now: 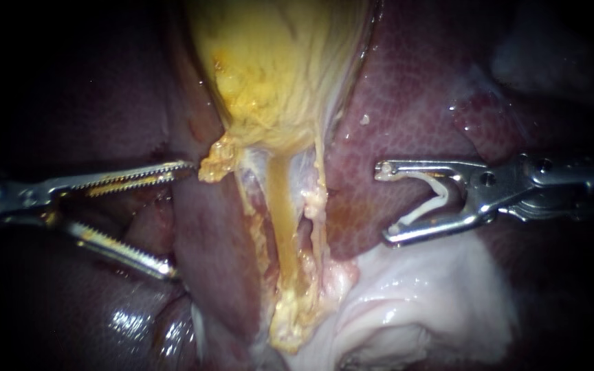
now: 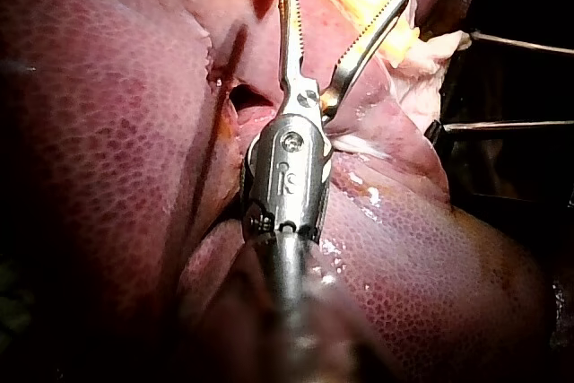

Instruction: Grabbing gallbladder

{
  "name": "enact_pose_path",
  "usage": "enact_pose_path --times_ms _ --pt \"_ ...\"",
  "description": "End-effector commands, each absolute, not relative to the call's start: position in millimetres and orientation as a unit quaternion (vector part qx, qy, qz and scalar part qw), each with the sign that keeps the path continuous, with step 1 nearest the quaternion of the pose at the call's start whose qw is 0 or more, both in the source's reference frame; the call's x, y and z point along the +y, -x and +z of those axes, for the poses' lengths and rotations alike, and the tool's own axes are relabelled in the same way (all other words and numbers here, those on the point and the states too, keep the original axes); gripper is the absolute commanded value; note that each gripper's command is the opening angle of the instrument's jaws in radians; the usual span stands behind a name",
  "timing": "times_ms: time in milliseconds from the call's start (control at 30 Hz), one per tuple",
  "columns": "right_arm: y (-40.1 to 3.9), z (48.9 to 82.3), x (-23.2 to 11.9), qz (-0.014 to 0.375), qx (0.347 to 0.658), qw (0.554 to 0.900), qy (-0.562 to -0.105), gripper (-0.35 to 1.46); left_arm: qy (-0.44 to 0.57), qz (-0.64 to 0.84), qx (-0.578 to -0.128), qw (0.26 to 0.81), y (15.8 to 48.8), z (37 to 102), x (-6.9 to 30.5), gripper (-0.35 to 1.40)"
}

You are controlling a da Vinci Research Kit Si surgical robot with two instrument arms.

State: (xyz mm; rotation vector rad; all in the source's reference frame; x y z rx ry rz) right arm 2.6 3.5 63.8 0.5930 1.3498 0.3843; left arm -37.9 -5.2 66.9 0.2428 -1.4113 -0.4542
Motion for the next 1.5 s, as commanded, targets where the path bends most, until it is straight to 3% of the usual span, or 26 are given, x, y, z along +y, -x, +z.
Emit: enact_pose_path --times_ms 33,500,867,1000,1033,1067,1500 --pt "-2.6 63.7 3.5 0.174 0.612 0.724 -0.269 0.60 -0.111 -0.206 -0.642 0.731 38.0 67.0 -5.2 0.88" --pt "-2.7 63.7 3.5 0.174 0.612 0.723 -0.269 0.60 -0.107 -0.317 -0.611 0.717 38.2 69.5 -3.2 0.77" --pt "-2.7 63.6 3.5 0.174 0.612 0.723 -0.269 0.60 -0.132 -0.368 -0.601 0.697 40.9 71.2 -2.2 0.42" --pt "-2.7 63.5 3.4 0.174 0.612 0.723 -0.269 0.60 -0.140 -0.378 -0.599 0.692 40.9 71.2 -2.2 0.07" --pt "-2.7 63.5 3.4 0.174 0.612 0.723 -0.269 0.60 -0.146 -0.384 -0.596 0.690 40.8 71.2 -2.2 -0.20" --pt "-2.7 63.5 3.4 0.174 0.612 0.723 -0.269 0.60 -0.149 -0.385 -0.592 0.692 40.6 71.2 -2.3 -0.35" --pt "-2.7 63.3 3.4 0.174 0.612 0.723 -0.269 0.60 -0.151 -0.395 -0.561 0.712 39.6 70.7 -2.5 -0.35"
